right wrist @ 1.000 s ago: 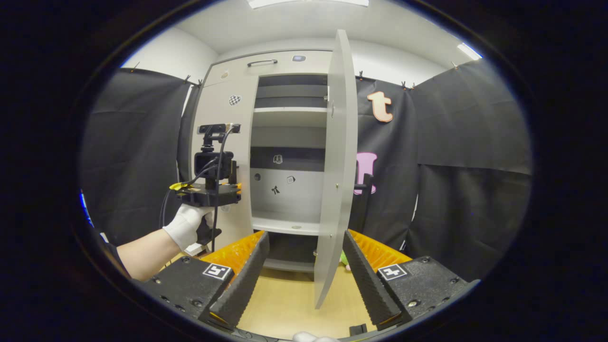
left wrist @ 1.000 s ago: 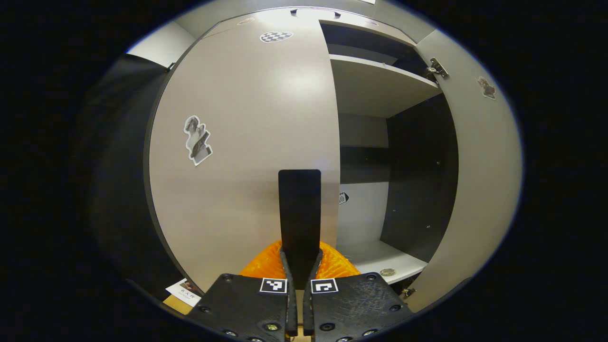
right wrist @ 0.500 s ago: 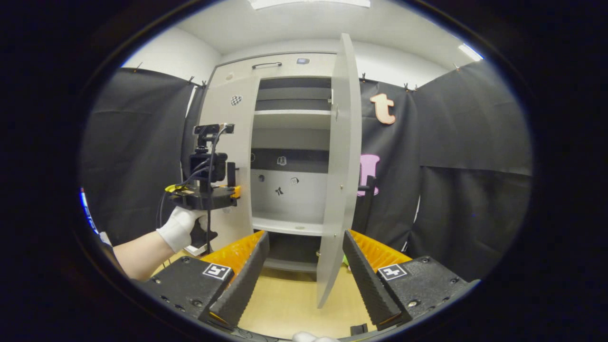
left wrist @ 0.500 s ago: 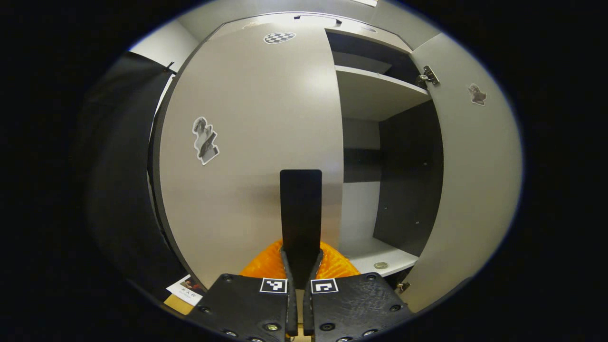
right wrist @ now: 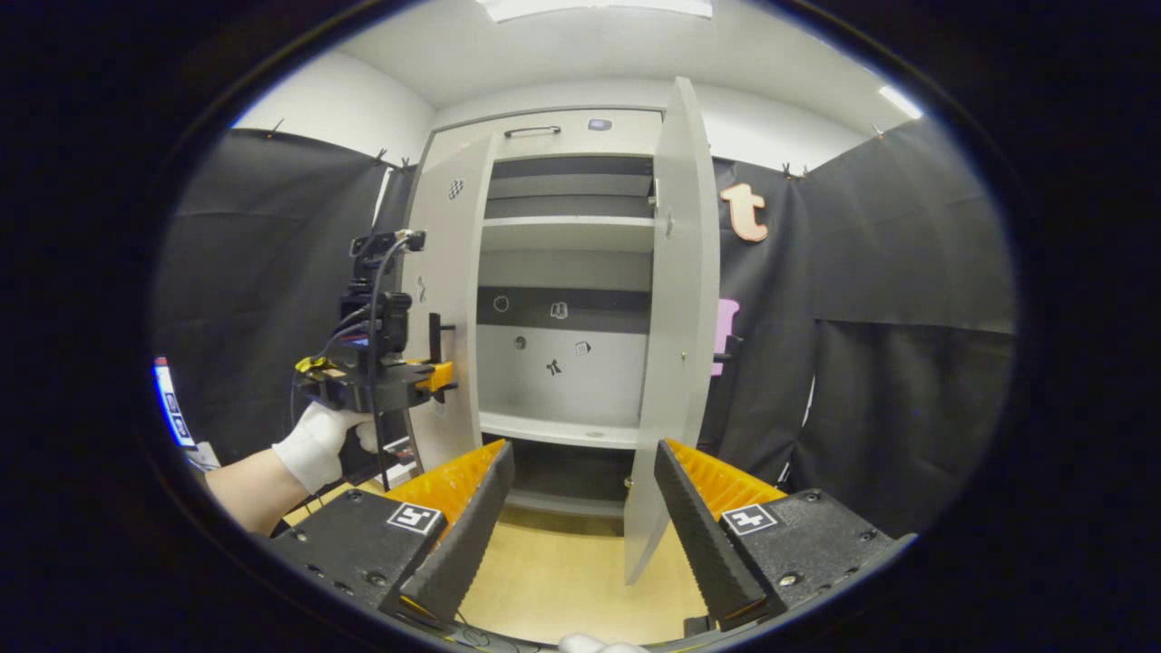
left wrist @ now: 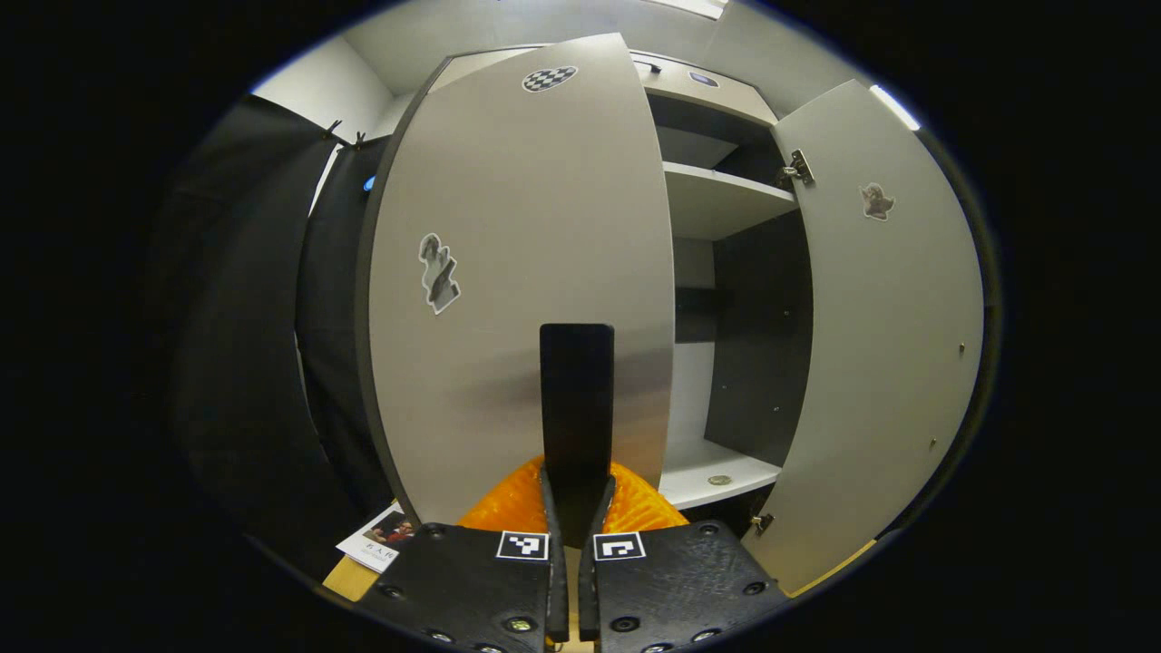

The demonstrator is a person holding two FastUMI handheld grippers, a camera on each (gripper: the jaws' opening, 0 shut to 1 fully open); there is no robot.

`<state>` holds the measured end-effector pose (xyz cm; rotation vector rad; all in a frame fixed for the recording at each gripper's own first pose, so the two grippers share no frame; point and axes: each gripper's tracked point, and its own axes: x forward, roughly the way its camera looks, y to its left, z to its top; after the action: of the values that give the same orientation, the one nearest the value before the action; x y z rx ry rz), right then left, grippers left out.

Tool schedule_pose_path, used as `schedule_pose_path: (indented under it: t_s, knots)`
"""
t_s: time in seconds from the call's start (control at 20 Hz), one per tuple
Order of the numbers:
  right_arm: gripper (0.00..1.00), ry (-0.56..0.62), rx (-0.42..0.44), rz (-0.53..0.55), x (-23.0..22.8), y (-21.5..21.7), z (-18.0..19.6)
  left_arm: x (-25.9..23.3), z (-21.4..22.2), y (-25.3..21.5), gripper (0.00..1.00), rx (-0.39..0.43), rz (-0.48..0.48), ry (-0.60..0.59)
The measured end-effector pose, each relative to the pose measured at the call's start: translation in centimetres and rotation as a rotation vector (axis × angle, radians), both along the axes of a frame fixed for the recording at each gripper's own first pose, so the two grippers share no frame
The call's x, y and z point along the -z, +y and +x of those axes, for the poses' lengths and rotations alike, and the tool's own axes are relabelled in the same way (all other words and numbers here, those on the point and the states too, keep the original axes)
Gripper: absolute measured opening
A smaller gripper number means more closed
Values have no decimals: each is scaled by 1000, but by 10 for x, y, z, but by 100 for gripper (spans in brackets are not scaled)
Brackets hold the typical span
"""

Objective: Open the right door of the double-door shoe cabinet with the right hand, and open the left door with the left hand.

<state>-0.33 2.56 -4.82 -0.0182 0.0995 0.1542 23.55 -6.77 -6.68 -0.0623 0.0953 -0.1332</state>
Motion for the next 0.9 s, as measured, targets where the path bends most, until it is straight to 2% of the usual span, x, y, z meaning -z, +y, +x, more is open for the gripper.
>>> schedule_pose_path:
  t_s: [0.8, 0.9]
  knots:
    - [97, 15, -43, 21, 10, 16, -18, 0, -51, 73, 3, -105, 46, 13]
    - [97, 14, -51, 22, 11, 19, -17, 2, -54, 83, 0, -119, 43, 15]
